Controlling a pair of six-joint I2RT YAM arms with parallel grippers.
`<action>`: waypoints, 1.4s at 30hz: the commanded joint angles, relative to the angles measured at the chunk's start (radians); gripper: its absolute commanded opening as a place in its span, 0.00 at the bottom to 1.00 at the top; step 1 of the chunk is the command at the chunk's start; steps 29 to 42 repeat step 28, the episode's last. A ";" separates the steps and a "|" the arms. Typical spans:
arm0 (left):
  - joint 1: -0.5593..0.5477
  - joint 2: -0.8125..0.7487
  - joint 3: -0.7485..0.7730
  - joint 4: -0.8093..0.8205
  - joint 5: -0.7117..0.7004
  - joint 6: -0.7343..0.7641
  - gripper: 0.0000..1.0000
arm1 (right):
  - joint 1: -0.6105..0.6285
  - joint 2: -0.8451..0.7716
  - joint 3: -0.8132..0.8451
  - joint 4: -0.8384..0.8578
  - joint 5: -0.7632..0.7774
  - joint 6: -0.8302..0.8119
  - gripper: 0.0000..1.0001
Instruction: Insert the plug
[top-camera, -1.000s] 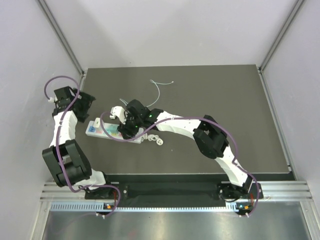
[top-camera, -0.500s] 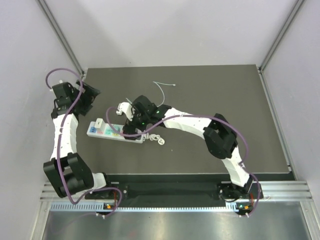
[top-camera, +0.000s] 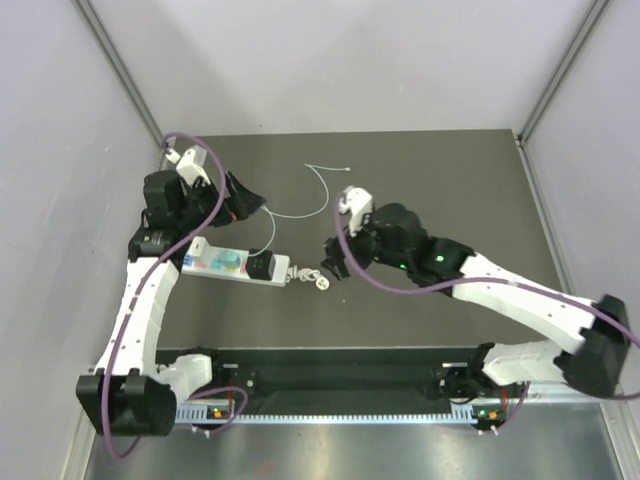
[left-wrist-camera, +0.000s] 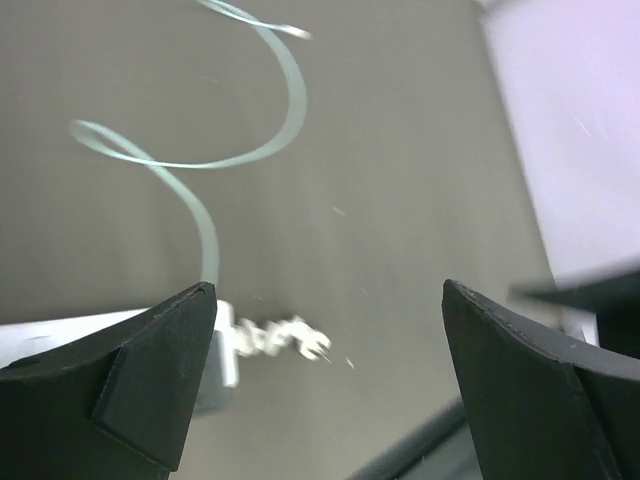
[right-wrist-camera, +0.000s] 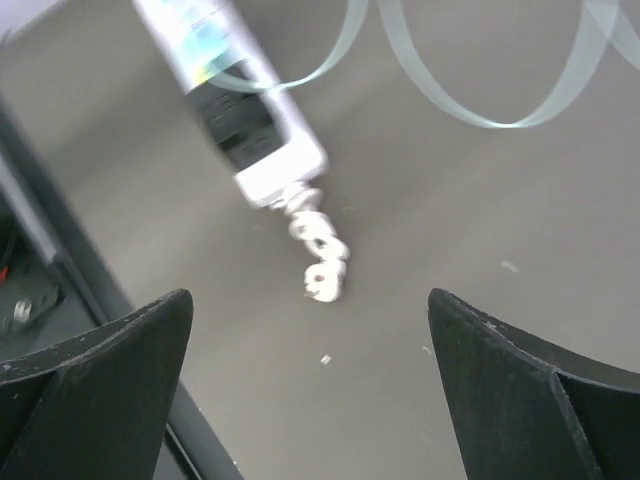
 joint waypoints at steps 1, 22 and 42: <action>-0.082 -0.097 -0.065 0.121 0.173 0.048 0.98 | -0.009 -0.189 -0.040 -0.015 0.249 0.135 1.00; -0.153 -0.344 -0.111 0.484 0.272 -0.084 0.99 | -0.011 -0.619 -0.092 -0.013 0.472 0.248 1.00; -0.153 -0.310 -0.085 0.474 0.262 -0.084 0.99 | -0.009 -0.628 -0.092 -0.019 0.471 0.229 1.00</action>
